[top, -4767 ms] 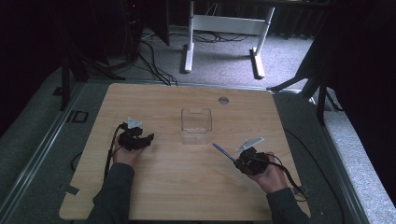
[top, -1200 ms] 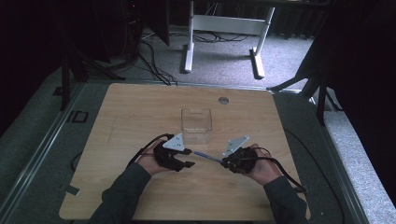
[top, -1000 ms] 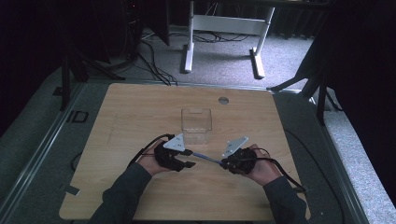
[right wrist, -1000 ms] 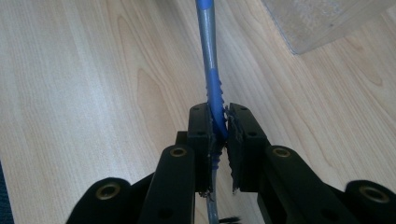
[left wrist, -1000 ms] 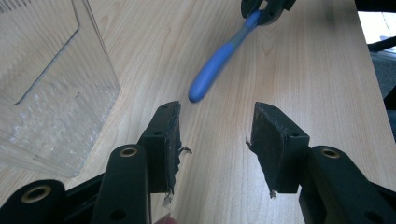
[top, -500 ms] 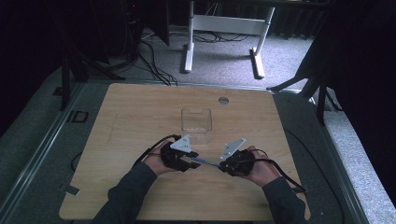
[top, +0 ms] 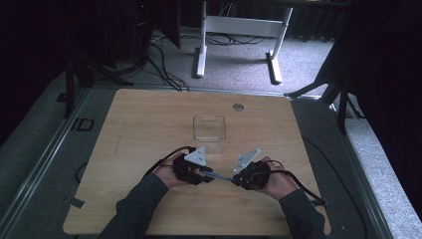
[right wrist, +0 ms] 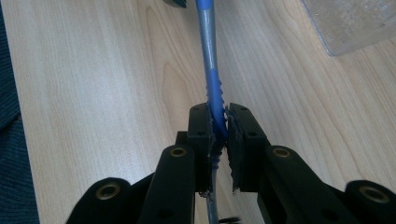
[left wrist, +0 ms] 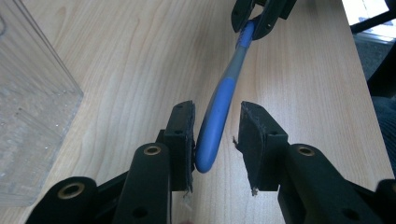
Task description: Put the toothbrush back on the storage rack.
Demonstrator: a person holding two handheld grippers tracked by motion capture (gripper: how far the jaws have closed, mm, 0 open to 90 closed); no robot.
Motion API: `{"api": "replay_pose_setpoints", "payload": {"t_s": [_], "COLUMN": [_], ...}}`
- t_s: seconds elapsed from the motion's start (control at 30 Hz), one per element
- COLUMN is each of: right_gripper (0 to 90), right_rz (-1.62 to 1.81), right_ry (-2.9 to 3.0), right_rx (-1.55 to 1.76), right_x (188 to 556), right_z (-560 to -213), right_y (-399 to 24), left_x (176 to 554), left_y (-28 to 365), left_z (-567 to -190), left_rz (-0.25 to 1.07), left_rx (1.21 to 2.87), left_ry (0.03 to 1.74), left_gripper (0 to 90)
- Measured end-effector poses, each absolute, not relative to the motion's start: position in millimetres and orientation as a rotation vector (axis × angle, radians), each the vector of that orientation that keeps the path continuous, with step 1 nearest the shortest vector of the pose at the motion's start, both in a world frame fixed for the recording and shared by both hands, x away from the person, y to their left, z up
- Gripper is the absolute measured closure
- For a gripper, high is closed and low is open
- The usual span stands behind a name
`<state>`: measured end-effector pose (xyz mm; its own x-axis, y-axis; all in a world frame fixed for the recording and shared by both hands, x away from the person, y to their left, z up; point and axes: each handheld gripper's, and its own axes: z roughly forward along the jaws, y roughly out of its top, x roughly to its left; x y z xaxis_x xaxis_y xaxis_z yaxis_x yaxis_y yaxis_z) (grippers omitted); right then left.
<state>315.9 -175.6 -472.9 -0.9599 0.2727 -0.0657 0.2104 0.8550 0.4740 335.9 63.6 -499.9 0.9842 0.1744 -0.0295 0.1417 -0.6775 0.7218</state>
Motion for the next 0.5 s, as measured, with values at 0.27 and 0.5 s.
{"api": "replay_pose_setpoints", "payload": {"t_s": [0.27, 0.5], "right_gripper": [79.9, 79.7], "right_rz": [0.711, 0.708], "right_ry": [2.921, 2.922], "right_rx": [0.354, 0.34], "right_x": [314.8, 314.3], "right_z": [-474.6, -475.0], "right_y": [-174.4, -174.3], "left_x": [334.5, 334.9], "left_y": [60.3, 60.7], "left_z": [-501.5, -501.9], "left_rz": [0.034, 0.021], "left_rx": [2.343, 2.352], "left_ry": [0.201, 0.188], "left_gripper": [71.4, 76.1]}}
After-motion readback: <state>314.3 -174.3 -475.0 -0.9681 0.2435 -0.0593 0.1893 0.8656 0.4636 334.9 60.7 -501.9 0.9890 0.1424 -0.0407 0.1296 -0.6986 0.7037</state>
